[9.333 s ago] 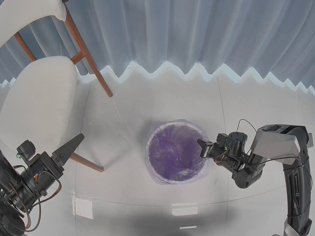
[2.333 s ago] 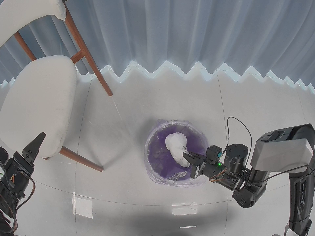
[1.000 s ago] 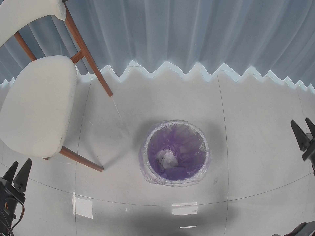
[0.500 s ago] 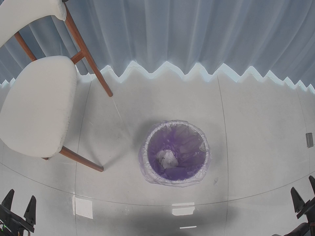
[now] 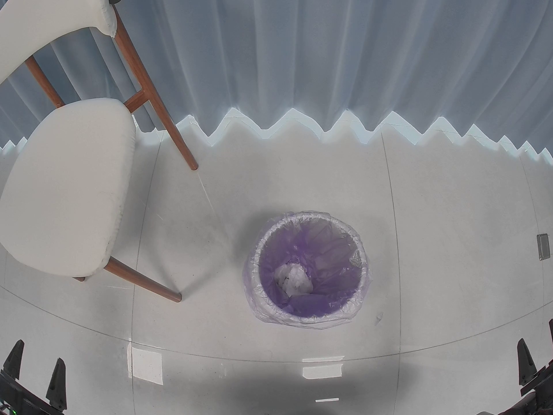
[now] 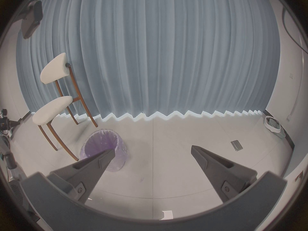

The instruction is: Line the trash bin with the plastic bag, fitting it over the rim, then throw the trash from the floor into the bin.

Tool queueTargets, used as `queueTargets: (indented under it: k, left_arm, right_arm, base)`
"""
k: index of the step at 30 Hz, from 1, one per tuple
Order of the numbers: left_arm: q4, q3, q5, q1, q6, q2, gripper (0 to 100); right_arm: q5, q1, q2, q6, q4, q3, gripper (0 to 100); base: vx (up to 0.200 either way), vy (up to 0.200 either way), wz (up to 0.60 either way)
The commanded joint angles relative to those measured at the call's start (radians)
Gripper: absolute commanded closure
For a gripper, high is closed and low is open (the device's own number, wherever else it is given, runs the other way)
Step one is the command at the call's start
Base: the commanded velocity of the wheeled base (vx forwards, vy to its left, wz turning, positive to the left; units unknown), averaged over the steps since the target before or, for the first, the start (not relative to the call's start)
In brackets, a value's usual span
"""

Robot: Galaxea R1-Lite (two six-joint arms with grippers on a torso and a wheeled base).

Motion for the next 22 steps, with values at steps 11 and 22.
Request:
queueTargets:
  k: [11, 22]
  left_arm:
    - [0.028, 0.016, -0.038, -0.003, 0.014, -0.022, 0]
    - [0.026, 0.016, -0.035, -0.003, 0.011, -0.022, 0]
  right_arm:
    - [0.010, -0.003, -0.024, -0.021, 0.002, 0.018, 0]
    - [0.042, -0.001, -0.016, -0.041, 0.007, 0.016, 0]
  base:
    - [0.000, 0.000, 0.00]
    - [0.000, 0.000, 0.00]
